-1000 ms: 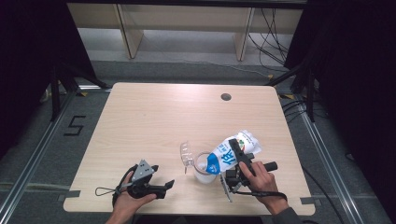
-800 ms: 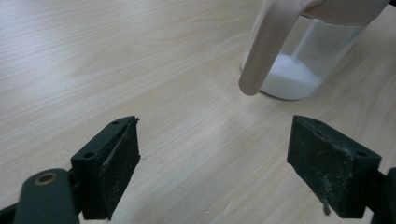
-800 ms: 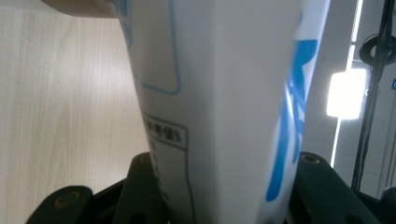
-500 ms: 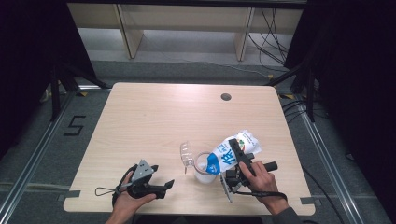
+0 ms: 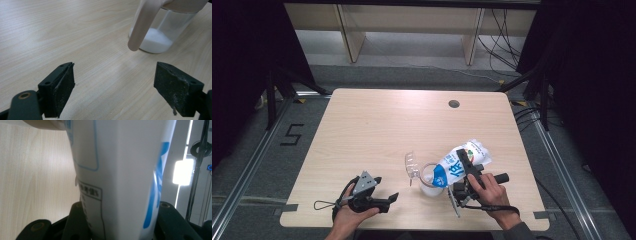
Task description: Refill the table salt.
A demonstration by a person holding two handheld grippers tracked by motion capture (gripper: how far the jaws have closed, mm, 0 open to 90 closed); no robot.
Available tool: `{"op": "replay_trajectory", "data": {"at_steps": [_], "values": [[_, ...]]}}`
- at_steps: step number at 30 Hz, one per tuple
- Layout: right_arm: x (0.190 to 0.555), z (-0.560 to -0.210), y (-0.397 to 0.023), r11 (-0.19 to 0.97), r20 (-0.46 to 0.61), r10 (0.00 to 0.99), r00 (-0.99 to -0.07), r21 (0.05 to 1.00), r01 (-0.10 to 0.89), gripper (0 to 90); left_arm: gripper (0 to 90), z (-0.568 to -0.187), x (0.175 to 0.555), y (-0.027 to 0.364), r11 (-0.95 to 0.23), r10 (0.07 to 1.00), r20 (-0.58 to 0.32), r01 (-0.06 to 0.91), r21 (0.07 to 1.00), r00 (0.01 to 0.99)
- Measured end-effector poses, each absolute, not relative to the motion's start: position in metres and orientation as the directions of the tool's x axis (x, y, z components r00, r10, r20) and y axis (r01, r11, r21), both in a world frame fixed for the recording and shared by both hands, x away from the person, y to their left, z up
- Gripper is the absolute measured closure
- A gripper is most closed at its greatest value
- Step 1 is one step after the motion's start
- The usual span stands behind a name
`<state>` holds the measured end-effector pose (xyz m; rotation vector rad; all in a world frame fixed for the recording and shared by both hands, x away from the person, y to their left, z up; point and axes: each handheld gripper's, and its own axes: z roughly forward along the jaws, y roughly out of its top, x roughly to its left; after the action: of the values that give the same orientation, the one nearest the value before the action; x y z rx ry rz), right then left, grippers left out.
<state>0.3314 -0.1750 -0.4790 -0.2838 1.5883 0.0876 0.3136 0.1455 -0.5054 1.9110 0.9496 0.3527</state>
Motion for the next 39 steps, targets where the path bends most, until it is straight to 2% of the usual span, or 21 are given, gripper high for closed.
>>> {"op": "replay_trajectory", "data": {"at_steps": [1,4,5,6,12,15,24,32,33,37,39], "values": [[0.3324,-0.4766,-0.1743,0.955,-0.987,-0.161,0.005,-0.157,-0.253,64.5,16.3,-0.5055,0.3135,0.1453,-0.255,0.741,-0.142,0.471,0.844,0.657],[0.3336,-0.4768,-0.174,0.953,-0.985,-0.173,0.006,-0.169,-0.25,64.7,16.3,-0.5057,0.3135,0.145,-0.249,0.742,-0.147,0.472,0.846,0.655],[0.3326,-0.4805,-0.1747,0.968,-0.992,-0.126,-0.024,-0.118,-0.22,64.7,16.3,-0.5057,0.3135,0.1451,-0.25,0.741,-0.147,0.472,0.846,0.655],[0.3348,-0.4805,-0.1748,0.962,-0.991,-0.132,-0.001,-0.128,-0.243,64.9,16.3,-0.5056,0.3135,0.1453,-0.249,0.742,-0.146,0.472,0.846,0.655],[0.3344,-0.4816,-0.1751,0.965,-0.992,-0.129,-0.004,-0.125,-0.23,65.2,16.3,-0.5052,0.3135,0.1461,-0.256,0.744,-0.14,0.472,0.844,0.654],[0.335,-0.4786,-0.1739,0.957,-0.986,-0.167,0.002,-0.162,-0.241,65.4,16.3,-0.5054,0.3134,0.1455,-0.249,0.744,-0.145,0.472,0.846,0.653],[0.3341,-0.482,-0.1749,0.966,-0.994,-0.107,-0.002,-0.104,-0.236,65.8,16.3,-0.5055,0.314,0.1462,-0.253,0.738,-0.144,0.469,0.846,0.659],[0.3338,-0.4765,-0.1732,0.951,-0.982,-0.188,0.009,-0.184,-0.249,66.3,16.3,-0.5055,0.314,0.1461,-0.252,0.739,-0.146,0.47,0.846,0.658],[0.3342,-0.4776,-0.1732,0.953,-0.986,-0.164,0.017,-0.163,-0.254,66.4,16.3,-0.5056,0.314,0.1461,-0.251,0.739,-0.146,0.469,0.847,0.658],[0.3328,-0.4756,-0.1739,0.954,-0.981,-0.193,0.008,-0.189,-0.234,66.5,16.3,-0.5054,0.3139,0.1464,-0.256,0.738,-0.141,0.468,0.846,0.659],[0.3345,-0.4766,-0.1735,0.949,-0.985,-0.166,0.036,-0.169,-0.264,66.6,16.3,-0.5055,0.3138,0.146,-0.251,0.742,-0.144,0.47,0.846,0.655]]}}
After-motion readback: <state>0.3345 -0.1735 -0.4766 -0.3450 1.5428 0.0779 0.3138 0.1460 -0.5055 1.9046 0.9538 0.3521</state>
